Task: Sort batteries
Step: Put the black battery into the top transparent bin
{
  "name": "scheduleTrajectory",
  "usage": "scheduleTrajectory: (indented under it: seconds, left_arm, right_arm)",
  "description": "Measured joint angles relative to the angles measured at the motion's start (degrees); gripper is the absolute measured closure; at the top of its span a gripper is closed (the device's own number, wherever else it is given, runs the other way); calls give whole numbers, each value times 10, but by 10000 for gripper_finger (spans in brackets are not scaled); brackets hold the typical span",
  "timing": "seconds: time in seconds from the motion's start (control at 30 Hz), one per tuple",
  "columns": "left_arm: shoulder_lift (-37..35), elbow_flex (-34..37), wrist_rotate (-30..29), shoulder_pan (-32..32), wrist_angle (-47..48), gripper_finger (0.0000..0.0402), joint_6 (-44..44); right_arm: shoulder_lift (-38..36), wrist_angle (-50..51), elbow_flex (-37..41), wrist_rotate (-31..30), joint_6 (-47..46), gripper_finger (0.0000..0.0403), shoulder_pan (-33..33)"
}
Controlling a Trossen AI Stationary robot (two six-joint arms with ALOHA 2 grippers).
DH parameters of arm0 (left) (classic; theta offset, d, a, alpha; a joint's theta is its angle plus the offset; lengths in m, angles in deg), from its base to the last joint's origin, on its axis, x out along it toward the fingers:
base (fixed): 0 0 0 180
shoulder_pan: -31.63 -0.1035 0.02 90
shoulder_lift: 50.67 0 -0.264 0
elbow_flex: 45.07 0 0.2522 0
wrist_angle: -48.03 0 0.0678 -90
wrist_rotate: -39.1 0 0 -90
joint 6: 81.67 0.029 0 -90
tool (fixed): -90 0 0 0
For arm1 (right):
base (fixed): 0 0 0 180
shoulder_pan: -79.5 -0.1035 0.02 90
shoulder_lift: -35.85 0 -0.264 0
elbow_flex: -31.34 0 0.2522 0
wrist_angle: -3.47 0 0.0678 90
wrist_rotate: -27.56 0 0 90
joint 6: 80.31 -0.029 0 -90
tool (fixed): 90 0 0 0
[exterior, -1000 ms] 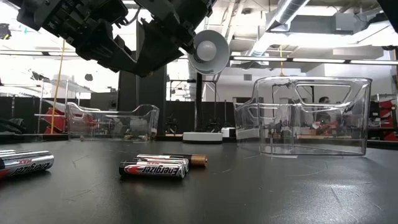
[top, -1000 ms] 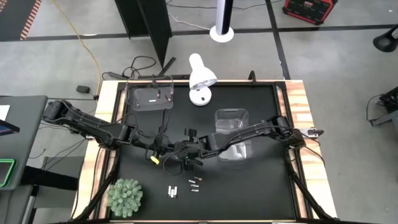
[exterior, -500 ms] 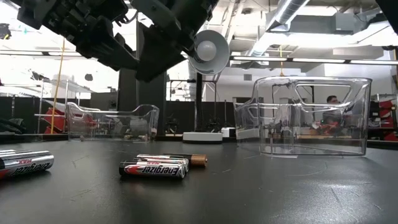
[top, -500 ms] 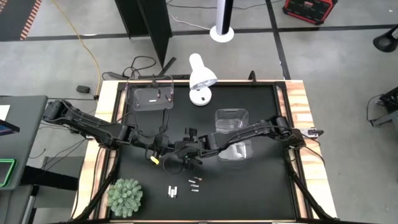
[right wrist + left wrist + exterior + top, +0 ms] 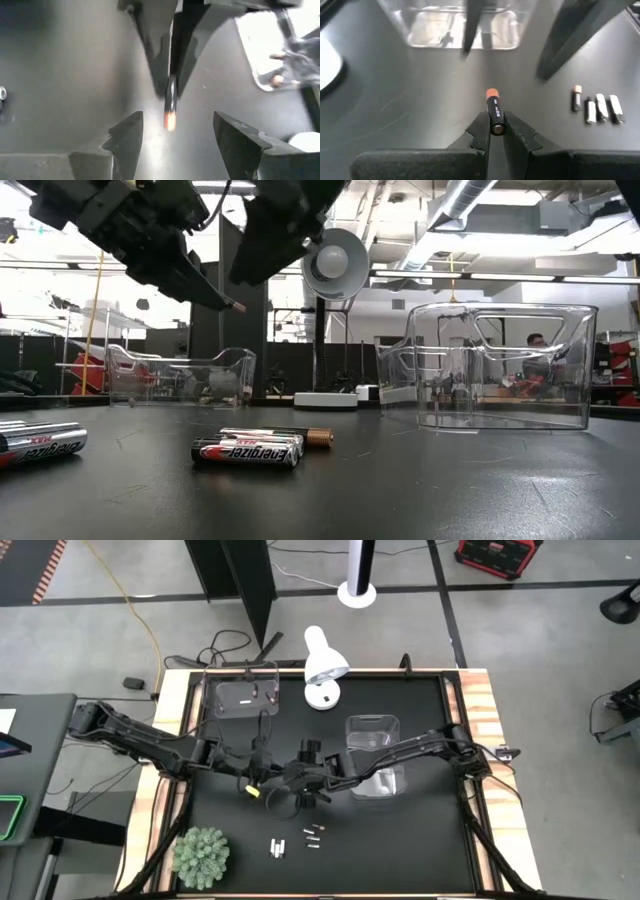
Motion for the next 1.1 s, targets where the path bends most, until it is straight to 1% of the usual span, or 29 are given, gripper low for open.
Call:
scheduleTrajectory:
  seconds: [0.13,0.27,0.4,0.5,0.57,0.63,0.7,0.83,0.97,1.1]
  left_arm:
    - [-22,0,-24,-21,9,374,-14]
    - [-65,1,-59,-53,27,374,-23]
    - [-124,1,-109,-101,77,374,-36]
    - [-167,1,-164,-146,125,374,-48]
    - [-188,1,-198,-179,151,374,-60]
    - [-204,1,-215,-209,173,374,-72]
    - [-212,1,-225,-237,181,374,-80]
    - [-211,1,-247,-293,229,374,-99]
    - [-201,1,-250,-349,291,374,-135]
    - [-184,1,-250,-390,332,374,-163]
  right_arm:
    - [-19,38,0,-41,3,148,-8]
    - [-27,66,0,-70,-1,148,-10]
    - [-30,73,9,-78,-4,148,-11]
    - [-30,74,24,-79,-12,148,-11]
    - [-30,72,35,-79,-12,148,-11]
    - [-30,62,45,-79,-14,148,-11]
    - [-30,54,58,-79,-17,148,-11]
    - [-30,46,73,-79,-18,148,-11]
    - [-30,39,80,-79,-18,148,-13]
    - [-30,33,80,-79,-9,148,-15]
